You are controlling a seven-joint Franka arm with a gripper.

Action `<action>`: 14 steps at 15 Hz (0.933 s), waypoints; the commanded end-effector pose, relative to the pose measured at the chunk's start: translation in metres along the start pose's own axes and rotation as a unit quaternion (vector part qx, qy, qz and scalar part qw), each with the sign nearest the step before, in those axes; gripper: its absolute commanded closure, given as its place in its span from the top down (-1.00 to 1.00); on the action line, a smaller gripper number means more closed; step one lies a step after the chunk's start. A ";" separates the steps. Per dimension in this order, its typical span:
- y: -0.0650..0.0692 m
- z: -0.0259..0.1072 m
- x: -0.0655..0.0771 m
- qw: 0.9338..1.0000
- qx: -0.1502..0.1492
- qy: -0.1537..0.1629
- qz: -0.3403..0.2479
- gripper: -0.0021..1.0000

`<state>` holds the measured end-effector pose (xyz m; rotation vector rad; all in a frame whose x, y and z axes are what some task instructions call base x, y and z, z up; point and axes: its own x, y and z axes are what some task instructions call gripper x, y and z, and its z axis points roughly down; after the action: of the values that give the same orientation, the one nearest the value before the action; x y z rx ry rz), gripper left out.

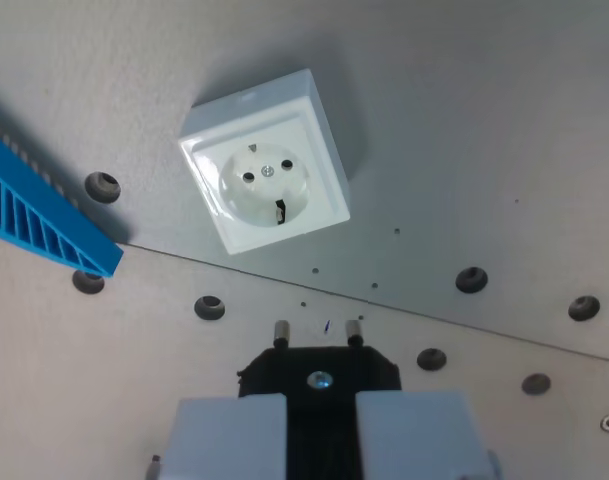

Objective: Move above the white socket

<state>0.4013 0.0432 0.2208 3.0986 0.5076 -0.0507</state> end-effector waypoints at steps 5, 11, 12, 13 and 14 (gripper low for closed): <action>-0.006 0.029 -0.002 0.995 -0.019 0.038 -0.094 -1.00; -0.010 0.054 -0.005 0.991 -0.025 0.040 -0.126 -1.00; -0.011 0.058 -0.005 0.990 -0.026 0.041 -0.129 -1.00; -0.012 0.061 -0.006 0.990 -0.026 0.039 -0.134 -1.00; -0.012 0.065 -0.006 0.989 -0.027 0.039 -0.137 -1.00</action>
<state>0.3931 0.0512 0.1630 3.0525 0.7509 -0.0676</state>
